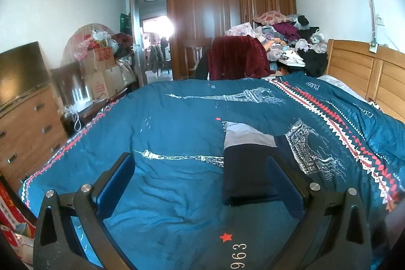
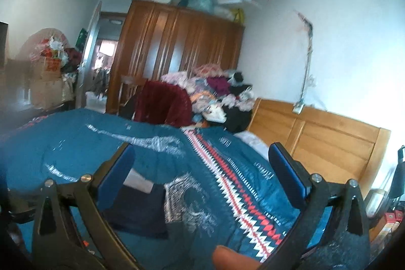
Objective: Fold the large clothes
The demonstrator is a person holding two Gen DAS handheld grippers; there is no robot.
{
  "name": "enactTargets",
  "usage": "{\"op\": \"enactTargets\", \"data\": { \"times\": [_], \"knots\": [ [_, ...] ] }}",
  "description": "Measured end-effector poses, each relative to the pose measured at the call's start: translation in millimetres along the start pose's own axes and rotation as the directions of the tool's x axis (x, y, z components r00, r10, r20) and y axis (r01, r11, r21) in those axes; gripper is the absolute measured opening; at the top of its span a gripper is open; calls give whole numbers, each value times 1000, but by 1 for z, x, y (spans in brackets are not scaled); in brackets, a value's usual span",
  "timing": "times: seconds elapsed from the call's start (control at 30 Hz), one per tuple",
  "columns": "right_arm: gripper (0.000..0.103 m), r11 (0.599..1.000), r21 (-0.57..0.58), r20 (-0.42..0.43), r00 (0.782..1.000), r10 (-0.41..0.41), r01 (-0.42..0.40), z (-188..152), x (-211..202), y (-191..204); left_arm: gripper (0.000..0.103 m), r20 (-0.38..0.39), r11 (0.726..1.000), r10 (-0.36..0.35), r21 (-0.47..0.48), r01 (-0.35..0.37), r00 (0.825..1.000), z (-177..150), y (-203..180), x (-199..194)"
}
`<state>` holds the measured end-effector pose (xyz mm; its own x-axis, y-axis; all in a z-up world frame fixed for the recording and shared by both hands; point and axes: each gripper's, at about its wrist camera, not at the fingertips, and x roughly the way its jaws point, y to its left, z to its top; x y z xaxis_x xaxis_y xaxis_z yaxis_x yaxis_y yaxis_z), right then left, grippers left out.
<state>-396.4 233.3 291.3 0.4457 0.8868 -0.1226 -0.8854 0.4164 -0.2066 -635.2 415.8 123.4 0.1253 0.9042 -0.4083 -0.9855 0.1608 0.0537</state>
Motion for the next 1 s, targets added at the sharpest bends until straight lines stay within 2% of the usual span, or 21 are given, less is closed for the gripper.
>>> {"op": "enactTargets", "data": {
  "times": [0.2, 0.27, 0.37, 0.5, 0.7, 1.0],
  "knots": [
    [103, 999, -12, -88, 995, 44, -45, -14, 8, 11, 103, 19, 1000, 4, -9, -4, 1000, 2, 1, -7],
    [103, 997, -1, -146, 986, 77, -78, -21, 15, 15, 103, 35, 1000, 4, -20, -3, 999, 3, 4, -11],
    [103, 993, 25, -248, 962, 118, -115, -37, 31, 19, 103, 66, 999, 3, -41, 0, 998, 7, 9, -18],
    [103, 991, 53, -317, 939, 130, -120, -53, 39, 19, 103, 98, 998, 7, -55, -2, 995, 12, 14, -26],
    [103, 990, 85, -377, 916, 139, -115, -65, 43, 12, 103, 123, 999, -5, -52, 11, 992, 16, 4, -33],
    [103, 987, 124, -405, 902, 148, -106, -73, 49, -2, 103, 157, 996, -85, -5, 86, 984, 24, -29, -48]
  ]
}}
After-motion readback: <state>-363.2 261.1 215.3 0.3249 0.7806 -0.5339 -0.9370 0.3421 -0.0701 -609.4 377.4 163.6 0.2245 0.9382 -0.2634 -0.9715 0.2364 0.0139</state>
